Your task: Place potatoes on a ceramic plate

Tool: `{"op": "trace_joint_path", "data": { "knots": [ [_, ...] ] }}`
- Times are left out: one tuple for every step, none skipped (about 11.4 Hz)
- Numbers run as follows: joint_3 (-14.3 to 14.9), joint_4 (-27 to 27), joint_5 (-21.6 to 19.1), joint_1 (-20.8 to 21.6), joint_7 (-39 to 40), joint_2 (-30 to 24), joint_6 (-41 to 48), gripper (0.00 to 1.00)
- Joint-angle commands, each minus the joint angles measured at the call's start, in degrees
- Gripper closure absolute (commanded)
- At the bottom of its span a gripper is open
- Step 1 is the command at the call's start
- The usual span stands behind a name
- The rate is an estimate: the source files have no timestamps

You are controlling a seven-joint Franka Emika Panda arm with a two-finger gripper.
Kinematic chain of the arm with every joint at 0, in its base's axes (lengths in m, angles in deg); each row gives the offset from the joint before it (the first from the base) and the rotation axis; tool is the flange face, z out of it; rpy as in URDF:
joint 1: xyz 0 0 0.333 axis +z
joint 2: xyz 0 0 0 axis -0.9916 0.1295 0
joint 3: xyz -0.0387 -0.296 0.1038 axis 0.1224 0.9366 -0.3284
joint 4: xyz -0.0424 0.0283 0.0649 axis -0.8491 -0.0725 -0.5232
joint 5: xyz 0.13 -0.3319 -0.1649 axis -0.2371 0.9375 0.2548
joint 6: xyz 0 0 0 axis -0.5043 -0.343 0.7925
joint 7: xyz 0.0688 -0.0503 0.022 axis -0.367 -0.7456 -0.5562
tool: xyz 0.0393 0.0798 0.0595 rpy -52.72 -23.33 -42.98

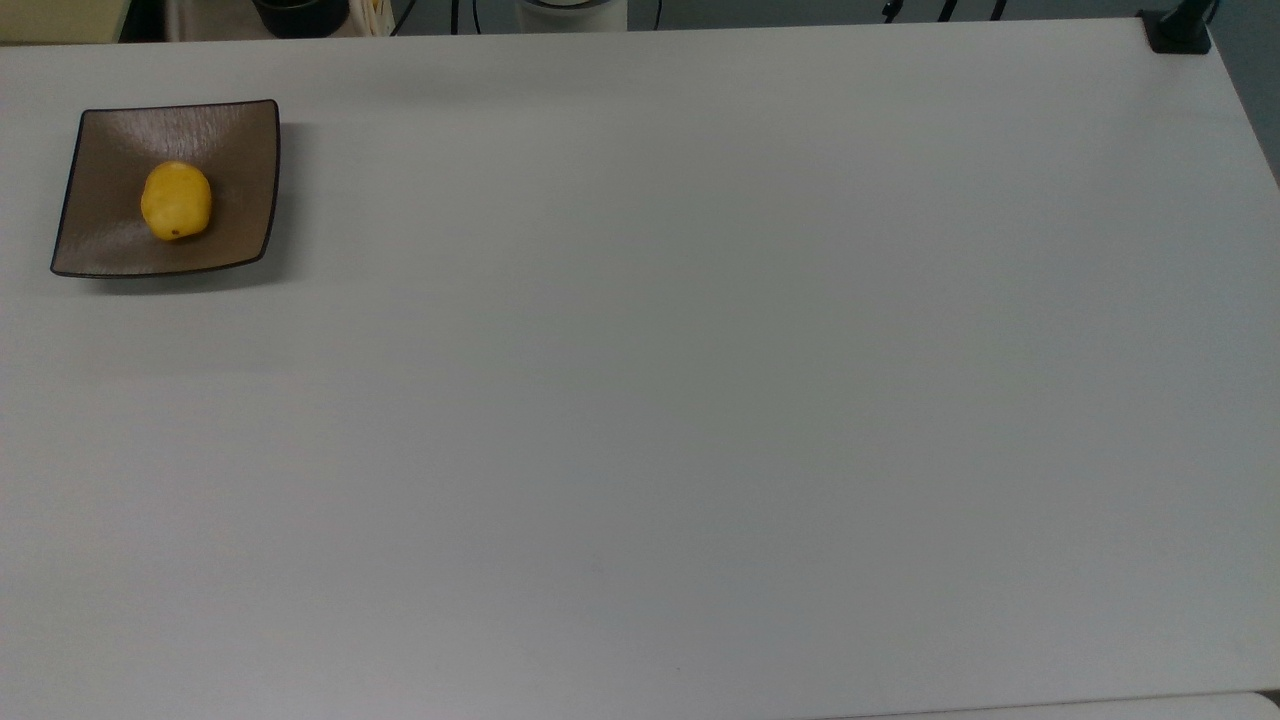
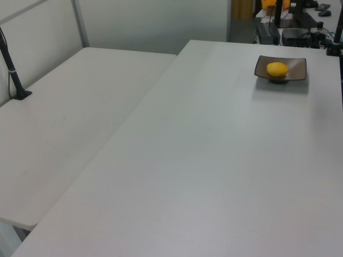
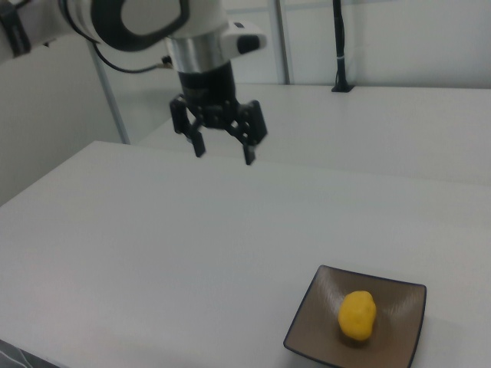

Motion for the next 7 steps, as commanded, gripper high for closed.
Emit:
{"op": "trace_joint_path", "data": {
  "knots": [
    [-3.8, -2.9, -1.7, 7.6, -16.7, -1.3, 6.2, 0.00],
    [-6.7, -2.7, -1.8, 8.6, -21.6, -1.4, 6.1, 0.00],
    [-9.7, -2.4, -1.8, 8.9, -23.9, -1.3, 5.6, 0.00],
    [-11.8, -1.3, -1.8, 9.1, -24.1, -1.2, 5.0, 0.00],
    [-12.3, -0.6, -1.8, 10.0, -23.5, -1.0, 4.7, 0.00],
    [-12.4, 1.5, -1.8, 11.2, -23.4, -1.1, 2.0, 0.00],
    [-12.3, 2.5, -1.6, 11.4, -23.2, -1.0, -1.2, 0.00]
  ]
}}
